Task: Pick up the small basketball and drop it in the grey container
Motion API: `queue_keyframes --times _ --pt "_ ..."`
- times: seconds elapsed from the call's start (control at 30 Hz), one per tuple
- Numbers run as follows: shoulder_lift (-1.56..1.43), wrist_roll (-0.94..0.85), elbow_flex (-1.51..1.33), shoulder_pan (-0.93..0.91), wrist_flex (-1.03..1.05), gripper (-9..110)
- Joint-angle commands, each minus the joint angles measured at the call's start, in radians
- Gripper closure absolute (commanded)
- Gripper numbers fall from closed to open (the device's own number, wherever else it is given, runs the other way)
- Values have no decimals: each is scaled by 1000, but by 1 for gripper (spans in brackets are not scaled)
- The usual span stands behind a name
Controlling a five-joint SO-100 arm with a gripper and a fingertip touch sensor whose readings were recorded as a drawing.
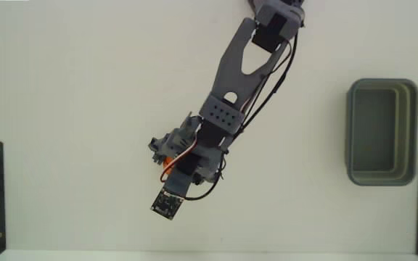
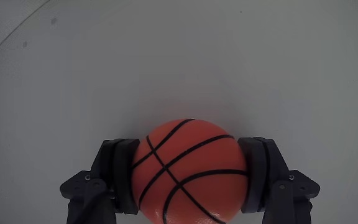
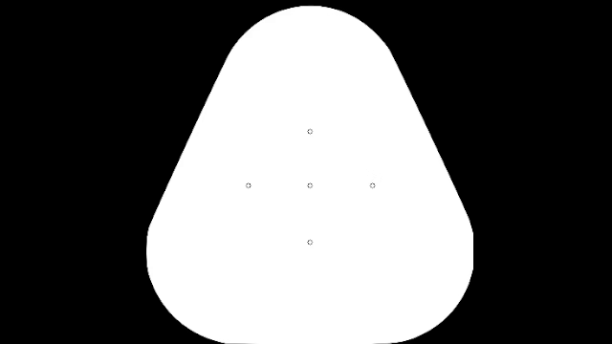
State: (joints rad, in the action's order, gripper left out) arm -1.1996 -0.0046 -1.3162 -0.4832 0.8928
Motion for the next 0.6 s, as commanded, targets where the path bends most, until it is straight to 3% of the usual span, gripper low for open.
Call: queue_keyframes --times 0.0,0.57 --pt "-42 5 2 -17 -16 13" --pt "-42 5 2 -17 -16 17"
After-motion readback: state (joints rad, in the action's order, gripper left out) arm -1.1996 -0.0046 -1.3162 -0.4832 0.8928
